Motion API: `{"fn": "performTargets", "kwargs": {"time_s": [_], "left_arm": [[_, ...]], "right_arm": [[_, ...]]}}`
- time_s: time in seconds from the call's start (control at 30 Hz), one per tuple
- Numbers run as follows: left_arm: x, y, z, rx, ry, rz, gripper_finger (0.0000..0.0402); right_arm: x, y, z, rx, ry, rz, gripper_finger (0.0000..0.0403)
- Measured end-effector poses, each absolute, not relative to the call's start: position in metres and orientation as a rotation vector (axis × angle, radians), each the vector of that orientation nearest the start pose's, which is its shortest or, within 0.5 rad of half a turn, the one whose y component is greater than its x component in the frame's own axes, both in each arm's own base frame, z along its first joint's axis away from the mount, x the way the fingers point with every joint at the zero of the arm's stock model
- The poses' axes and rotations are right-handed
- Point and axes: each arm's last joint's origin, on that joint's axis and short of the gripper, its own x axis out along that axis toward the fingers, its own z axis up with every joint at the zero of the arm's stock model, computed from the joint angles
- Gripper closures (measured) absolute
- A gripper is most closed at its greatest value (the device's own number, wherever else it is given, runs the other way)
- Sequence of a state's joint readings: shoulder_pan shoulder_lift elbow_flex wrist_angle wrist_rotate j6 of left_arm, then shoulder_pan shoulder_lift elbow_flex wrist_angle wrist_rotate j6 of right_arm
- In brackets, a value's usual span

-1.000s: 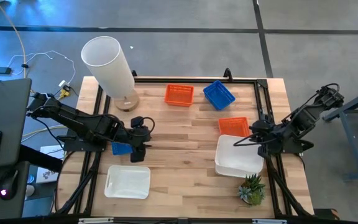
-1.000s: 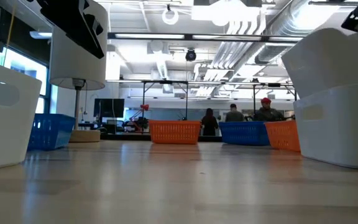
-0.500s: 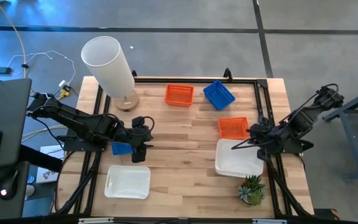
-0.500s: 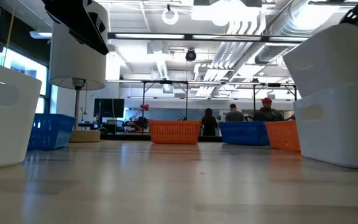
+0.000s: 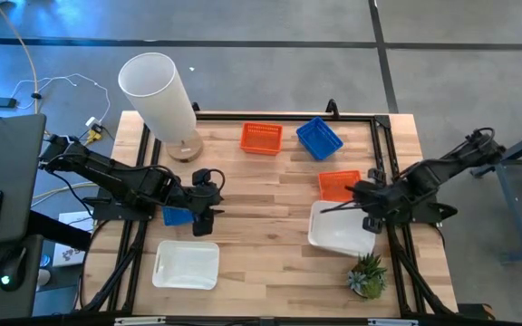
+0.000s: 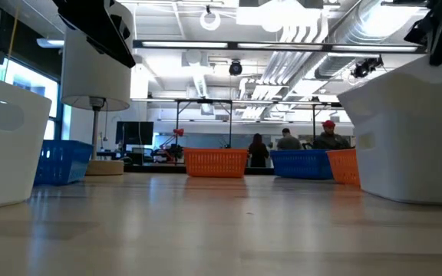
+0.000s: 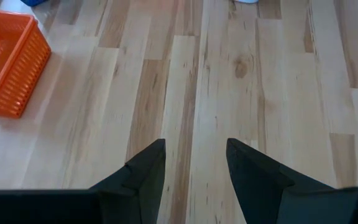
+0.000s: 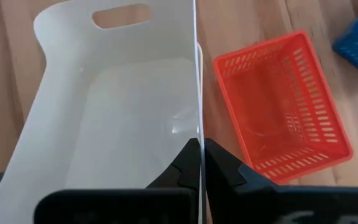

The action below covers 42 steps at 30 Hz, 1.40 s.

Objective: Stack baskets by color
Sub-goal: Stack the middle white bin on top of the other right white bin

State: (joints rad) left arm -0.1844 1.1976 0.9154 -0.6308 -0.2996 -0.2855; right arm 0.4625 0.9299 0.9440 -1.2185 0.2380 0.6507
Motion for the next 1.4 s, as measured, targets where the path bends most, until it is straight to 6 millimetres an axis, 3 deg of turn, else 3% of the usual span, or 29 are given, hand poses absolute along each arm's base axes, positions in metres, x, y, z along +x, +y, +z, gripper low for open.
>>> {"fn": "performTargets", "kwargs": {"time_s": [0.47,0.83,1.4], "left_arm": [[0.232,-0.035,0.263,-0.047,0.862,0.231,0.0243],[0.231,-0.034,0.263,-0.020,0.873,0.221,0.0243],[0.231,-0.034,0.263,-0.020,0.873,0.221,0.0243]], "right_arm": [[0.139,0.042,0.287,0.238,1.114,-0.293,0.0403],[0.140,0.045,0.251,0.329,1.153,-0.370,0.0403],[0.141,0.047,0.250,0.319,1.126,-0.336,0.0403]]}}
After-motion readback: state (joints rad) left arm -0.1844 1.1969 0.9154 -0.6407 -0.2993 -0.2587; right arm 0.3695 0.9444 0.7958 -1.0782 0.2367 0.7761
